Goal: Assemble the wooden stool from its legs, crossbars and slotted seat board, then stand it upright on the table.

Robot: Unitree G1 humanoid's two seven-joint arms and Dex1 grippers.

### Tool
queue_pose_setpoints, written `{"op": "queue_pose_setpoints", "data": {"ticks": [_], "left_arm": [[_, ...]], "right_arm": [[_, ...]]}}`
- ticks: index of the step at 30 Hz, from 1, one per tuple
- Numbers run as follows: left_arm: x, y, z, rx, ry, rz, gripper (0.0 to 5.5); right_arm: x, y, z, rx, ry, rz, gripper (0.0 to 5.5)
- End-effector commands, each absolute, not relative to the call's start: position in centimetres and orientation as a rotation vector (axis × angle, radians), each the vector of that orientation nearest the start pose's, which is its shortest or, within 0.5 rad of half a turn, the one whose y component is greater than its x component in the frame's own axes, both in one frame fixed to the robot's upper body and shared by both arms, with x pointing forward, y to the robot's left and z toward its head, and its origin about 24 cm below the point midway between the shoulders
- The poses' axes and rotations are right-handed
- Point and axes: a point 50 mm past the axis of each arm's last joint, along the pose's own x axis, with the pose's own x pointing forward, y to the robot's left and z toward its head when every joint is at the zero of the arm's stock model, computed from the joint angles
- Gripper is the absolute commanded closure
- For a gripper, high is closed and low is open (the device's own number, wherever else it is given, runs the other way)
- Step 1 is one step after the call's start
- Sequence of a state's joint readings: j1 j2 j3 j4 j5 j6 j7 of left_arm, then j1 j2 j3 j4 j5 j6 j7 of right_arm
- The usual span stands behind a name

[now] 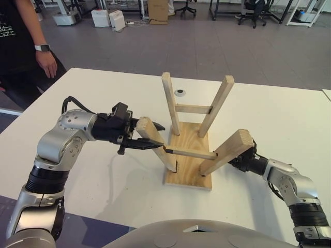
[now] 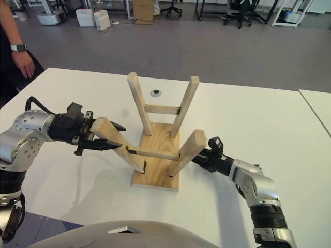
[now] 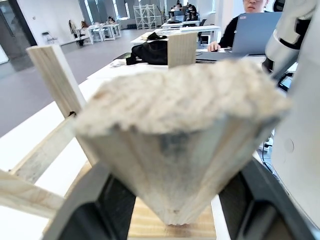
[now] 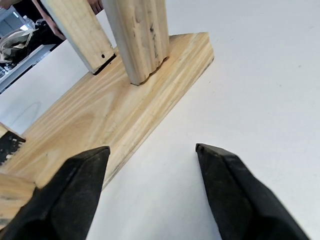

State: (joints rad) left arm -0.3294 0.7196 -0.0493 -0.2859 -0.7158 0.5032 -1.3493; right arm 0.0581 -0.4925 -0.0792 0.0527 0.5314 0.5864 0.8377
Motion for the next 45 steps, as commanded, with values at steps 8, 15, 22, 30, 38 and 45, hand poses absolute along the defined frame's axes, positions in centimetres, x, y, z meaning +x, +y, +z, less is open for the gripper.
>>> {"op": "queue_pose_setpoints", "data": {"ticks": [8, 15, 22, 30, 38, 45], "left_arm": [[22.6, 15.3, 18.2, 0.249, 0.081, -1.661, 3.47], [21.8, 14.9, 16.0, 0.326, 0.175, -1.540, 3.47], [22.1, 14.7, 15.0, 0.272, 0.276, -1.529, 3.47], [21.7, 14.4, 12.5, 0.518, 0.596, -1.498, 3.47], [19.4, 15.5, 9.0, 0.515, 0.859, -1.422, 3.47], [20.0, 14.0, 9.2, 0.371, 0.824, -1.407, 3.09]], "right_arm": [[17.0, -20.1, -1.7, 0.470, 0.641, 0.572, 2.27], [16.7, -19.0, -1.6, 0.483, 0.605, 0.568, 2.27], [16.7, -18.3, -1.7, 0.418, 0.614, 0.622, 2.27], [16.9, -16.6, -1.7, 0.351, 0.629, 0.634, 2.27], [16.9, -15.9, -1.5, 0.364, 0.600, 0.609, 2.27], [17.1, -15.6, -1.5, 0.378, 0.584, 0.587, 2.27]]}}
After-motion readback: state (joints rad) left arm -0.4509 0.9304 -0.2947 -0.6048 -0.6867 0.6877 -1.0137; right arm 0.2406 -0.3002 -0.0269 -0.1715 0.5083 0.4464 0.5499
